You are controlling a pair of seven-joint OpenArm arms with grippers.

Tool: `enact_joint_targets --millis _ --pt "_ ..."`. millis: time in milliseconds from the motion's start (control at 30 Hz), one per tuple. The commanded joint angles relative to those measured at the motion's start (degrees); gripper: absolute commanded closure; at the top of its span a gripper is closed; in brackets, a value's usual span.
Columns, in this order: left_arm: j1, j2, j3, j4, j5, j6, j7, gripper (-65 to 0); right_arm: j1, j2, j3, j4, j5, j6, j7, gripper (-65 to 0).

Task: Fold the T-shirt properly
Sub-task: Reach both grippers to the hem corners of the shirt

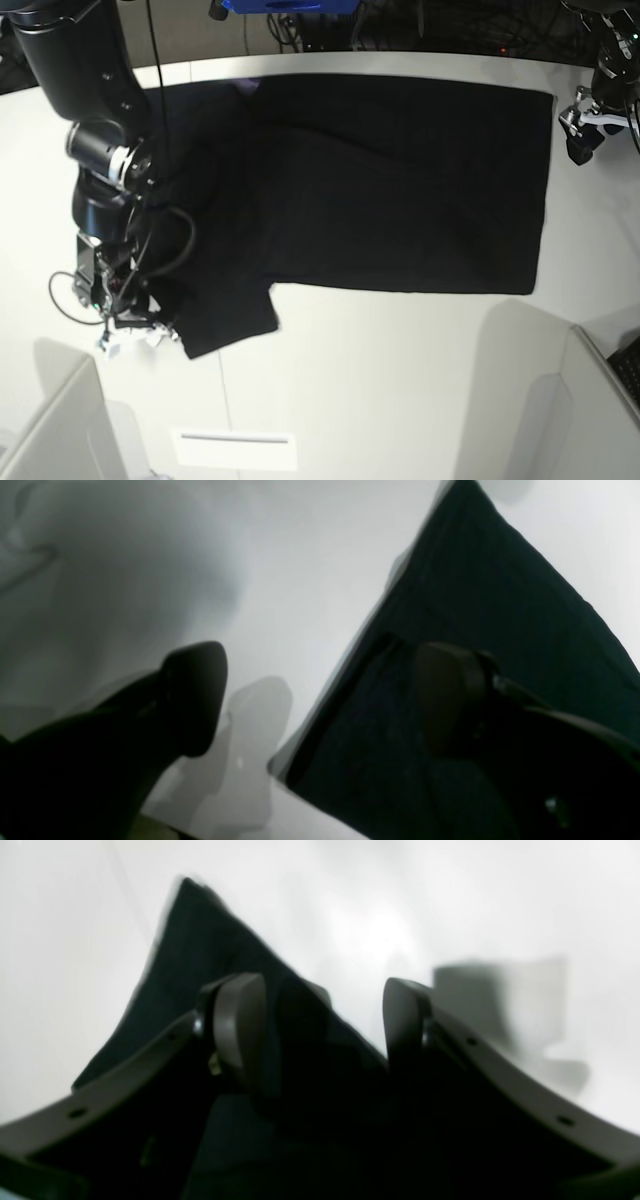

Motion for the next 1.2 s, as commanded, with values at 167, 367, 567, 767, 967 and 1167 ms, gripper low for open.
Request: enact_joint_targets --millis 167,367,567,767,967,1167 --pt "0.3 -0.8 -0.3 0.8 -0.8 -0.4 -1.0 -56.3 2.5 1.6 -11.2 -2.9 0.0 3.8 2.2 -35.1" --pt "0.3 -0.8 -0.3 0.8 -0.8 -0.4 -1.0 -56.3 1.8 0.1 -13.9 -2.7 0.1 4.0 0.0 -34.8" --pt "0.4 -0.8 -0.3 0.8 -0.8 -0.4 -1.0 -56.3 1.2 -0.2 -13.9 -2.7 0.1 4.0 -0.1 -28.7" --pt "-0.1 -0.8 -0.2 0.7 -0.8 -0.4 -1.0 -56.3 0.9 0.0 -13.9 -2.6 0.1 4.0 0.5 -7.4" --pt "-2.0 -1.7 0.3 0.5 1.7 -0.4 -1.0 -56.3 0.3 0.3 -13.5 -2.6 0.1 4.0 2.7 0.0" --pt "-13.2 -3.1 1.2 -3.2 16.4 -0.4 -0.9 -56.3 -3.5 -0.3 -13.7 6.2 0.1 4.0 1.1 0.0"
